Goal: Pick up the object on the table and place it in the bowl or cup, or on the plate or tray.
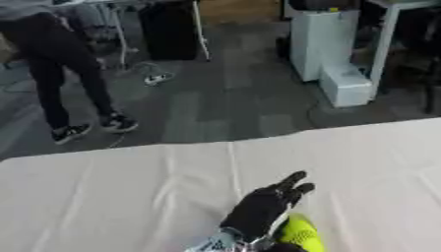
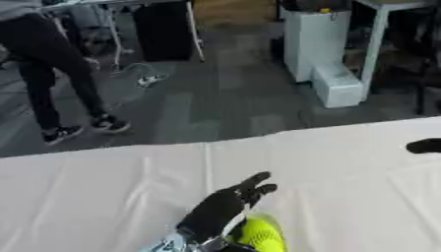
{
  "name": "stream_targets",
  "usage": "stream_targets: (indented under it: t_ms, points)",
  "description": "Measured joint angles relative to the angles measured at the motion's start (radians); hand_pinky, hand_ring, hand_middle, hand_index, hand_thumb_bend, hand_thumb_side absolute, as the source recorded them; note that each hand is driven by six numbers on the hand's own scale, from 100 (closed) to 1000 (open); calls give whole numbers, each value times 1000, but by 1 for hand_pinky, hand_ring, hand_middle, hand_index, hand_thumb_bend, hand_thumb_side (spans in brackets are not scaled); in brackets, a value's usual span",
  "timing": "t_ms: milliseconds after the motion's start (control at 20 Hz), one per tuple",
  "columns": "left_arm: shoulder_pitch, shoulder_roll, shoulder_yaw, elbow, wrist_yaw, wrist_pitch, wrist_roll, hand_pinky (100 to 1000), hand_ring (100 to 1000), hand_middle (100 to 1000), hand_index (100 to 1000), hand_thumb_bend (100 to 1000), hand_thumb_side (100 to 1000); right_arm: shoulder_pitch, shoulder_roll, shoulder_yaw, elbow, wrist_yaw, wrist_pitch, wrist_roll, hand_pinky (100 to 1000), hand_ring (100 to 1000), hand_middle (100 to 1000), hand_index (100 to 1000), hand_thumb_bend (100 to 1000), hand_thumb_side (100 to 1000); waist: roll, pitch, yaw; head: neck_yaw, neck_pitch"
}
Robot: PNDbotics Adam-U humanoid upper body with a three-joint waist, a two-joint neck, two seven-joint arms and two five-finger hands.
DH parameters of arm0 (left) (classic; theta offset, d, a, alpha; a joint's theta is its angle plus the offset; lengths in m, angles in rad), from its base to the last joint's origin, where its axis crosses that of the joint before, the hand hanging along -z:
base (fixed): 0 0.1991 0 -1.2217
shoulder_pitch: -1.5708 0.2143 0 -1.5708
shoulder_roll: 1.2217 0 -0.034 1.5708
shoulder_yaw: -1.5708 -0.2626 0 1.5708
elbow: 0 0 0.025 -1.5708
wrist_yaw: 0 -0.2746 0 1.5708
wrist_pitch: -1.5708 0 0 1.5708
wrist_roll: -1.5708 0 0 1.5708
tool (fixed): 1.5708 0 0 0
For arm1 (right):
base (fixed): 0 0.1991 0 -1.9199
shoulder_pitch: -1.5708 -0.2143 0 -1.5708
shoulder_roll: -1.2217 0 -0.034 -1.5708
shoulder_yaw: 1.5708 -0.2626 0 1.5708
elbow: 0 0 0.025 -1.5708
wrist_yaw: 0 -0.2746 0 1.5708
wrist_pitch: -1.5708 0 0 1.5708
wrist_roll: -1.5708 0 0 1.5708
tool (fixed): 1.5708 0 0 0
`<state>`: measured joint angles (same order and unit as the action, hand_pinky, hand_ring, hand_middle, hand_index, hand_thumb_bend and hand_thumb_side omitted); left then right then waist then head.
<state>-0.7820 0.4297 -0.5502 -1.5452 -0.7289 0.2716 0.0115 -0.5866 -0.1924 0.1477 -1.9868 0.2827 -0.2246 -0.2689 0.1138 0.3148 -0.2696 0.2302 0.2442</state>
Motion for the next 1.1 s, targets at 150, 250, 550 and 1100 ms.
stream_targets:
  t_ms: [150, 250, 550, 1100]
  points:
    - [0, 0, 0, 0, -2, 0, -8, 737, 848, 1000, 983, 868, 984, 0, 0, 0, 0, 0, 0, 0, 559, 835, 892, 937, 100, 991, 0, 0, 0, 0, 0]
    - [0, 0, 0, 0, -2, 1, -12, 737, 849, 1000, 987, 863, 986, 0, 0, 0, 0, 0, 0, 0, 559, 835, 892, 937, 100, 991, 0, 0, 1, -1, 0]
    - [-3, 18, 28, -49, -6, 11, 3, 727, 830, 1000, 987, 767, 998, 7, -1, 0, 0, 0, 1, -1, 560, 835, 892, 937, 100, 990, 0, -15, 24, -11, 9]
    - [60, 151, 240, -426, 91, 20, 161, 763, 845, 1000, 980, 720, 1000, 28, -11, -4, 0, 5, 10, -2, 563, 835, 893, 937, 100, 996, -12, -54, 124, -77, 19]
